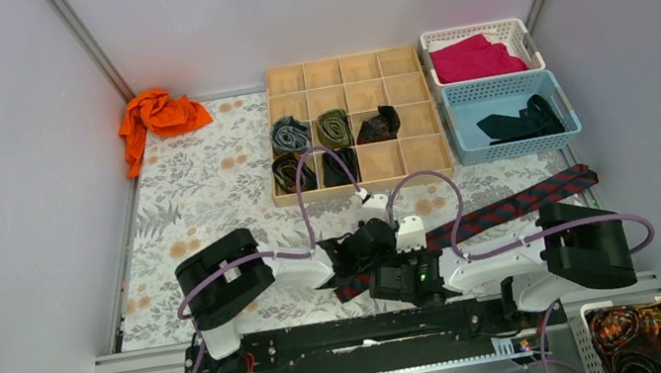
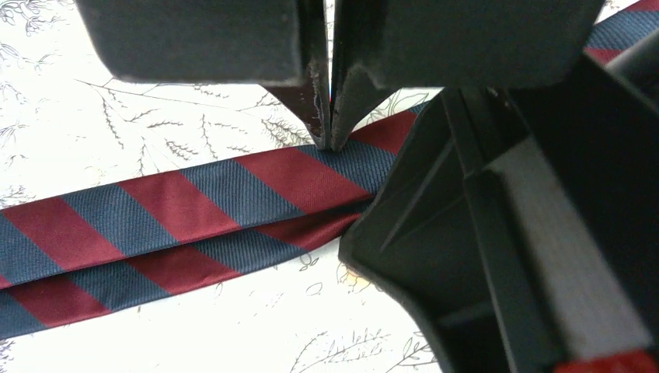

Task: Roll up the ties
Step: Roll the tie at the center of the board.

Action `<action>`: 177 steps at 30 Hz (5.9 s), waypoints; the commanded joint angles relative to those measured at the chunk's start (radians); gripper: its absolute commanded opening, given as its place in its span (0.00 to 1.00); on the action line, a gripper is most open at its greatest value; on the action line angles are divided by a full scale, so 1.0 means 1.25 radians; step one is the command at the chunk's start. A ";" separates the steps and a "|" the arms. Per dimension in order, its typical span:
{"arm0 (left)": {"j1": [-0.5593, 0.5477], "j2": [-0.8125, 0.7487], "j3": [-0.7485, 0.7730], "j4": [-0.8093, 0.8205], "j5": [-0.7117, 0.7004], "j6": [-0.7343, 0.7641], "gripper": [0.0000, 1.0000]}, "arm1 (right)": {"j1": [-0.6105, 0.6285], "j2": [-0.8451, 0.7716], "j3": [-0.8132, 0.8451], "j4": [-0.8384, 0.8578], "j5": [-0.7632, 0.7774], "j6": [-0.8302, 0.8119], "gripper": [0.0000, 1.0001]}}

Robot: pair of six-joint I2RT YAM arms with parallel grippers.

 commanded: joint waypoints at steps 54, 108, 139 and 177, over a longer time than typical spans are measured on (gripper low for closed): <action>0.101 -0.958 -0.004 -0.976 -0.486 -0.217 0.00 | 0.226 0.376 0.535 -0.290 0.026 -0.068 0.60; 0.101 -0.963 -0.066 -0.927 -0.476 -0.185 0.00 | -0.039 0.067 0.180 0.379 -0.391 -0.520 0.21; 0.101 -0.662 -0.033 -0.683 -0.395 -0.080 0.00 | -0.337 -0.119 -0.059 0.411 -0.631 -0.479 0.44; 0.129 -0.641 -0.124 -0.554 -0.315 -0.102 0.00 | -0.328 -0.154 0.099 0.186 -0.488 -0.531 0.37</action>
